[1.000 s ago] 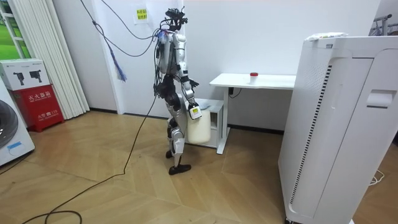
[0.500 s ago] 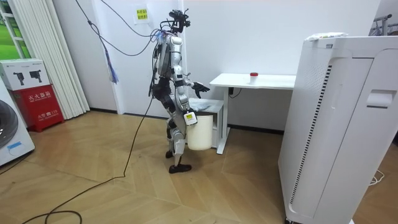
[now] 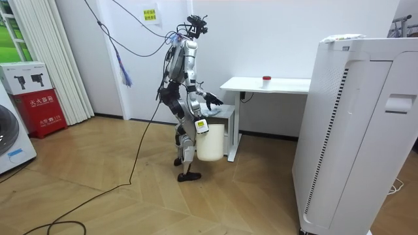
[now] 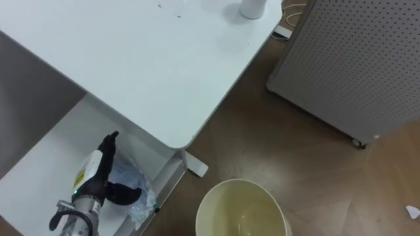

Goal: Pick garbage

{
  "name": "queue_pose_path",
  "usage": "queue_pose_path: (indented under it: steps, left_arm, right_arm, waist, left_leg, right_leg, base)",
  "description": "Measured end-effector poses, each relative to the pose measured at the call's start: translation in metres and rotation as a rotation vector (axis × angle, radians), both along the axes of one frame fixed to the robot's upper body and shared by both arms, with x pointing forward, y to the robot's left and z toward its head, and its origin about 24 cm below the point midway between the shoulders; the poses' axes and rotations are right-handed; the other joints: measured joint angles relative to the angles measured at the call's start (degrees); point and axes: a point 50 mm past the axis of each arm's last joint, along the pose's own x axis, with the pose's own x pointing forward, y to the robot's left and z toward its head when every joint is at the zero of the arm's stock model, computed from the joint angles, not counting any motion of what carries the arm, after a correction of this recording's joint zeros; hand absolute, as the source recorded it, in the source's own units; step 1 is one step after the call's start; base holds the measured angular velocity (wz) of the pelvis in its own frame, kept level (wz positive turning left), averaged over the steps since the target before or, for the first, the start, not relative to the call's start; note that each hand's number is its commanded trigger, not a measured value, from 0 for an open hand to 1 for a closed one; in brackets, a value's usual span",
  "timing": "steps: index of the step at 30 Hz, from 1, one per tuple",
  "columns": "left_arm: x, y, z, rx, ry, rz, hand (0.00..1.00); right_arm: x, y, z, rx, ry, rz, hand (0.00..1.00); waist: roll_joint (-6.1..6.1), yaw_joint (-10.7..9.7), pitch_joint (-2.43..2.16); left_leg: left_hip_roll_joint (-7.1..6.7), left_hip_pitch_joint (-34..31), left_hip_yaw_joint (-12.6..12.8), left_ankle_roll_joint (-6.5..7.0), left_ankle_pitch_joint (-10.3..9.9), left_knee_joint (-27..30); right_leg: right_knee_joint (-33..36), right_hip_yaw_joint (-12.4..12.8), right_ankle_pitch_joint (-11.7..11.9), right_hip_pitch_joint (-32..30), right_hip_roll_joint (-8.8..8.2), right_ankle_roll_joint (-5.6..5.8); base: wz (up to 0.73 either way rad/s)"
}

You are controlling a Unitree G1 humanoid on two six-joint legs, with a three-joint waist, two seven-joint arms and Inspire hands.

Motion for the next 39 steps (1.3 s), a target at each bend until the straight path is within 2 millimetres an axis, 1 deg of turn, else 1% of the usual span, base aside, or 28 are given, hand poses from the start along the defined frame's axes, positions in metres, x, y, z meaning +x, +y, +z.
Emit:
queue_pose_path:
  steps: [1, 4, 11, 16, 17, 18, 19, 21, 23, 24, 26, 28, 30, 33, 36, 39]
  left_arm:
    - [0.000, -0.001, -0.001, 0.001, 0.009, -0.007, 0.00]
    - [-0.004, -0.001, -0.008, 0.023, 0.059, -0.031, 0.00]
    - [-0.008, -0.001, -0.016, 0.029, 0.127, -0.050, 0.00]
    - [-0.015, 0.002, -0.026, 0.035, 0.206, -0.050, 0.00]
    - [-0.016, 0.002, -0.026, 0.035, 0.210, -0.047, 0.64]
    - [-0.017, 0.002, -0.028, 0.037, 0.221, -0.043, 0.89]
    - [-0.018, 0.002, -0.030, 0.038, 0.229, -0.041, 1.00]
    - [-0.019, 0.002, -0.031, 0.041, 0.234, -0.040, 1.00]
    - [-0.020, 0.003, -0.032, 0.058, 0.234, -0.040, 1.00]
    - [-0.020, 0.004, -0.031, 0.064, 0.228, -0.032, 1.00]
    - [-0.021, 0.009, -0.032, 0.090, 0.238, -0.026, 1.00]
    - [-0.023, 0.014, -0.033, 0.109, 0.242, -0.019, 1.00]
    - [-0.025, 0.016, -0.035, 0.118, 0.254, -0.006, 1.00]
    - [-0.031, 0.019, -0.040, 0.128, 0.282, 0.013, 1.00]
    - [-0.037, 0.020, -0.044, 0.131, 0.302, 0.021, 1.00]
    - [-0.044, 0.022, -0.050, 0.128, 0.327, 0.027, 1.00]
  right_arm:
    - [0.001, 0.000, 0.001, -0.001, -0.005, 0.007, 1.00]
    - [0.005, 0.001, 0.003, -0.010, -0.020, 0.025, 1.00]
    - [0.006, 0.003, 0.003, -0.011, -0.026, 0.040, 1.00]
    - [0.008, 0.004, 0.004, -0.003, -0.024, 0.041, 1.00]
    - [0.008, 0.005, 0.004, -0.002, -0.022, 0.042, 1.00]
    - [0.008, 0.005, 0.004, -0.001, -0.021, 0.042, 1.00]
    - [0.008, 0.005, 0.004, 0.000, -0.021, 0.042, 1.00]
    - [0.008, 0.006, 0.003, 0.000, -0.019, 0.044, 1.00]
    - [0.007, 0.007, 0.003, -0.001, -0.015, 0.051, 1.00]
    - [0.007, 0.007, 0.002, -0.001, -0.009, 0.053, 1.00]
    - [0.008, 0.009, 0.002, 0.003, -0.003, 0.064, 1.00]
    - [0.007, 0.012, 0.001, 0.007, 0.011, 0.078, 1.00]
    - [0.006, 0.014, 0.000, 0.008, 0.020, 0.086, 1.00]
    - [0.006, 0.016, -0.001, 0.011, 0.029, 0.094, 1.00]
    - [0.005, 0.017, -0.001, 0.012, 0.030, 0.095, 1.00]
    - [0.005, 0.021, -0.002, 0.015, 0.032, 0.092, 1.00]
  waist:
    - [0.08, 0.02, 0.21]
    - [0.34, 0.00, 0.37]
    - [0.34, 0.02, 0.36]
    - [0.32, 0.23, 0.29]
    - [0.32, 0.29, 0.26]
    - [0.34, 0.45, 0.16]
    - [0.35, 0.57, 0.09]
    - [0.27, 0.93, 0.00]
    - [0.01, 1.36, -0.18]
    - [-0.04, 1.68, -0.50]
    - [-0.21, 1.73, -0.68]
    - [-0.80, 1.81, -1.10]
    - [-1.19, 1.76, -1.34]
    - [-1.37, 1.71, -1.43]
    - [-1.53, 1.70, -1.40]
    - [-1.95, 1.72, -1.42]
  left_leg:
    - [0.01, -0.10, 0.00, 0.00, 0.00, 0.00]
    - [0.01, -0.08, 0.02, 0.00, 0.00, -0.11]
    - [-0.16, -0.08, 0.11, -0.02, -0.01, -0.50]
    - [-0.21, 0.02, 0.30, -0.04, 0.02, -0.73]
    - [-0.25, 0.07, 0.33, -0.06, 0.04, -0.85]
    - [-0.31, 0.18, 0.37, -0.10, 0.10, -1.02]
    - [-0.34, 0.26, 0.39, -0.11, 0.11, -1.07]
    - [-0.44, 0.44, 0.46, -0.13, 0.18, -1.29]
    - [-1.00, 1.09, 0.62, -0.14, 0.54, -2.12]
    - [-1.08, 1.35, 0.72, -0.11, 0.66, -2.45]
    - [-1.17, 1.77, 0.74, -0.12, 0.67, -2.65]
    - [-1.76, 2.50, 0.77, -0.12, 1.23, -3.71]
    - [-1.97, 3.22, 0.79, -0.10, 1.62, -4.71]
    - [-1.96, 3.75, 0.83, -0.10, 1.63, -5.03]
    - [-2.06, 3.90, 0.82, -0.09, 1.63, -5.43]
    - [-2.07, 4.47, 0.87, -0.09, 1.64, -5.90]
  right_leg:
    - [-0.04, -0.01, 0.01, -0.08, 0.00, -0.02]
    - [-0.03, -0.02, 0.01, -0.15, -0.01, -0.02]
    - [-0.14, -0.02, -0.04, -0.42, -0.14, -0.08]
    - [-0.20, 0.04, -0.11, -0.44, -0.20, -0.10]
    - [-0.21, 0.03, -0.11, -0.44, -0.22, -0.10]
    - [-0.27, 0.05, -0.11, -0.44, -0.26, -0.10]
    - [-0.25, 0.05, -0.11, -0.41, -0.30, -0.11]
    - [-0.22, 0.23, -0.11, -0.40, -0.34, -0.11]
    - [-0.16, 0.67, -0.11, -0.32, -0.54, -0.10]
    - [-0.18, 0.88, -0.11, -0.31, -0.64, -0.09]
    - [-0.22, 0.98, -0.13, -0.01, -0.68, -0.07]
    - [-0.55, 1.07, -0.12, 0.38, -0.85, -0.03]
    - [-1.25, 1.34, -0.02, 0.78, -0.89, 0.10]
    - [-2.01, 1.36, 0.13, 1.53, -0.83, 0.28]
    - [-2.03, 1.34, 0.21, 1.75, -0.89, 0.39]
    - [-2.50, 1.00, 0.22, 2.28, -0.94, 0.41]
  base:
    - [0.00]
    - [0.00]
    - [0.00]
    - [0.00]
    - [0.00]
    - [0.00]
    - [0.00]
    - [0.00]
    - [-0.04]
    - [-0.06]
    - [-0.02]
    - [0.04]
    - [0.02]
    - [0.00]
    - [0.00]
    - [0.00]
